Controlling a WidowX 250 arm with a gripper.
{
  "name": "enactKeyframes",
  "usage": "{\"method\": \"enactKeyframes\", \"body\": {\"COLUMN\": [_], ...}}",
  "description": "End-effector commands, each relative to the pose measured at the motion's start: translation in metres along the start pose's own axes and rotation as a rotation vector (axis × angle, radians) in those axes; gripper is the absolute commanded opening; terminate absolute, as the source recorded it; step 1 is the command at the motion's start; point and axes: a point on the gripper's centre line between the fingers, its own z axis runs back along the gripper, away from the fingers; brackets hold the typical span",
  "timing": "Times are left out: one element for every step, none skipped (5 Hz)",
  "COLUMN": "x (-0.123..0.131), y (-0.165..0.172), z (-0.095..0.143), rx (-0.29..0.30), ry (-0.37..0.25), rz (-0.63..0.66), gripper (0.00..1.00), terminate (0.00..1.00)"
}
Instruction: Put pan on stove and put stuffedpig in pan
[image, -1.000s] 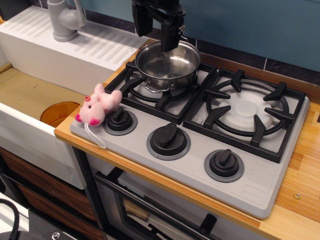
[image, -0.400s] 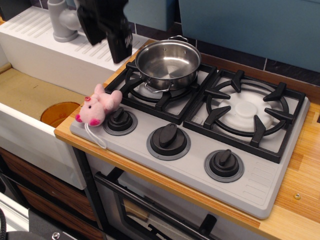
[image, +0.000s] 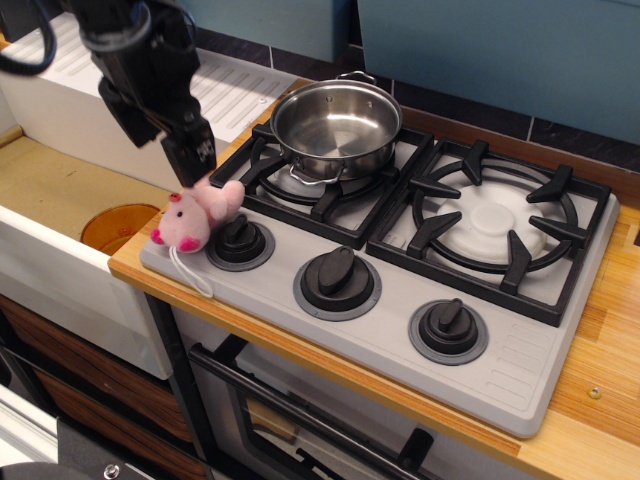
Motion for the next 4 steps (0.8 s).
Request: {"method": "enactKeyframes", "body": {"x": [-0.004, -0.002, -0.002, 0.001], "y": [0.000, -0.001, 0.000, -0.004], "z": [-0.005, -0.017, -0.027, -0.027], "rx": [0.038, 0.018, 0.003, -0.045], "ry": [-0.090, -0.104, -0.115, -0.097], "rz": [-0.015, -0.020, -0.022, -0.002], "gripper": [1.00, 1.00, 1.00, 1.00], "terminate": [0.00, 0.00, 0.00, 0.00]}}
